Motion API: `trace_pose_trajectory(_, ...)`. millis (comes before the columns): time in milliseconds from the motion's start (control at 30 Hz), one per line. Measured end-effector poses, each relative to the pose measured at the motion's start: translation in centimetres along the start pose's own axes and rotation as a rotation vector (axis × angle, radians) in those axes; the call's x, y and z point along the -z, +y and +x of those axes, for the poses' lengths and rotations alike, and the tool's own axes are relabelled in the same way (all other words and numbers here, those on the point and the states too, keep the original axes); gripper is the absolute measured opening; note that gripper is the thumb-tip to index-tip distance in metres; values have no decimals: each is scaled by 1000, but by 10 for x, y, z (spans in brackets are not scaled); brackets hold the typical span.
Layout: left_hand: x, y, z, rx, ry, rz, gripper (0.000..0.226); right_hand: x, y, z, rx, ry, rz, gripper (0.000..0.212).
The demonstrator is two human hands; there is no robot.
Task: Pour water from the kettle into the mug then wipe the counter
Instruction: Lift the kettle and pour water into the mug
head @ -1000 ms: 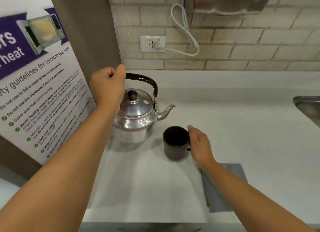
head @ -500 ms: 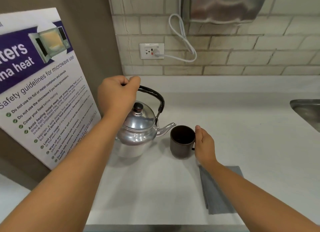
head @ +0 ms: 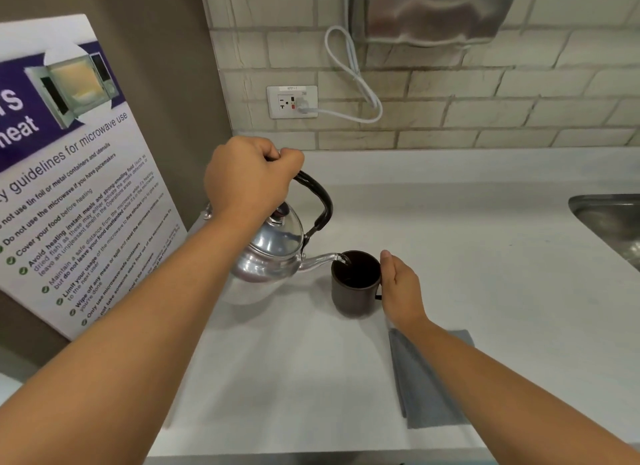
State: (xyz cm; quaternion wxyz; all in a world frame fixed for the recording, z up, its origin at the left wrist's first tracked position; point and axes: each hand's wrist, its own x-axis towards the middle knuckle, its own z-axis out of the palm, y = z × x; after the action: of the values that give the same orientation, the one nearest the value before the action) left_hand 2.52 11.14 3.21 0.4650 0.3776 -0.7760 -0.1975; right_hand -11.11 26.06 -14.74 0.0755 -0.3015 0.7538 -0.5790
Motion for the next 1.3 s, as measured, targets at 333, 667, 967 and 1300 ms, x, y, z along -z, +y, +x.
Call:
trace_pose_trajectory(333,0,10,10,-47,-35,49,26,1,1,1,-6,-12,6,47)
trace_pose_trajectory(667,1,10,18,-86,-54,98,27,1,1,1,-18,-21,24,47)
trace_pose_trajectory(967,1,15,22,-122,-79,144,27,1,1,1,-12,-18,33,47)
trace_pose_trajectory(1300,0,17,24,-199,-56,203,26,2,3,1,1,-32,22,46)
